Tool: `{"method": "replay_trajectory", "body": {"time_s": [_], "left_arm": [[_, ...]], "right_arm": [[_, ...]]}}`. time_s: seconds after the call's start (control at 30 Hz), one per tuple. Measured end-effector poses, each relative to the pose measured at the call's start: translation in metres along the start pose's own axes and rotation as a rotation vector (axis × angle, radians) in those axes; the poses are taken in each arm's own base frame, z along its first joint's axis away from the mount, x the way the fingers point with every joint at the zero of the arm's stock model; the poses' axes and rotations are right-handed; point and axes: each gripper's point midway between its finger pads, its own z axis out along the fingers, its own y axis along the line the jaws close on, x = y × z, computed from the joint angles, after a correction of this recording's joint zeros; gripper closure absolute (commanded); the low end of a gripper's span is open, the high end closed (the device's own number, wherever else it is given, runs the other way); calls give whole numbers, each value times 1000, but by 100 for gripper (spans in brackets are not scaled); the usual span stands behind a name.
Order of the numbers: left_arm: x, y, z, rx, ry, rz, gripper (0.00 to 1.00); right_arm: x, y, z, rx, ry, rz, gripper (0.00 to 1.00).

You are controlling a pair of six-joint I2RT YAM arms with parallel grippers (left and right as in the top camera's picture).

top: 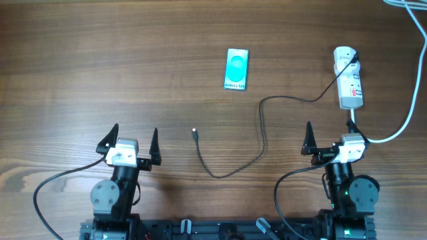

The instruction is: Plug charger to phone and switch on socket

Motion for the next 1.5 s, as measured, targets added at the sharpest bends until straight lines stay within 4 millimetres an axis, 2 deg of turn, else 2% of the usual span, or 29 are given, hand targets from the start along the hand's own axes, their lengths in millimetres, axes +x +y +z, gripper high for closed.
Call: {"method": "replay_trajectory", "body": {"time_s": [0.23, 1.5], "left_arm": [[-1, -14, 0, 54, -2, 4, 0], [-1, -14, 0, 54, -2, 4, 0]], "right_arm": [[0, 0, 0, 0, 0, 0, 0], [0, 0, 0, 0, 0, 0, 0]]}}
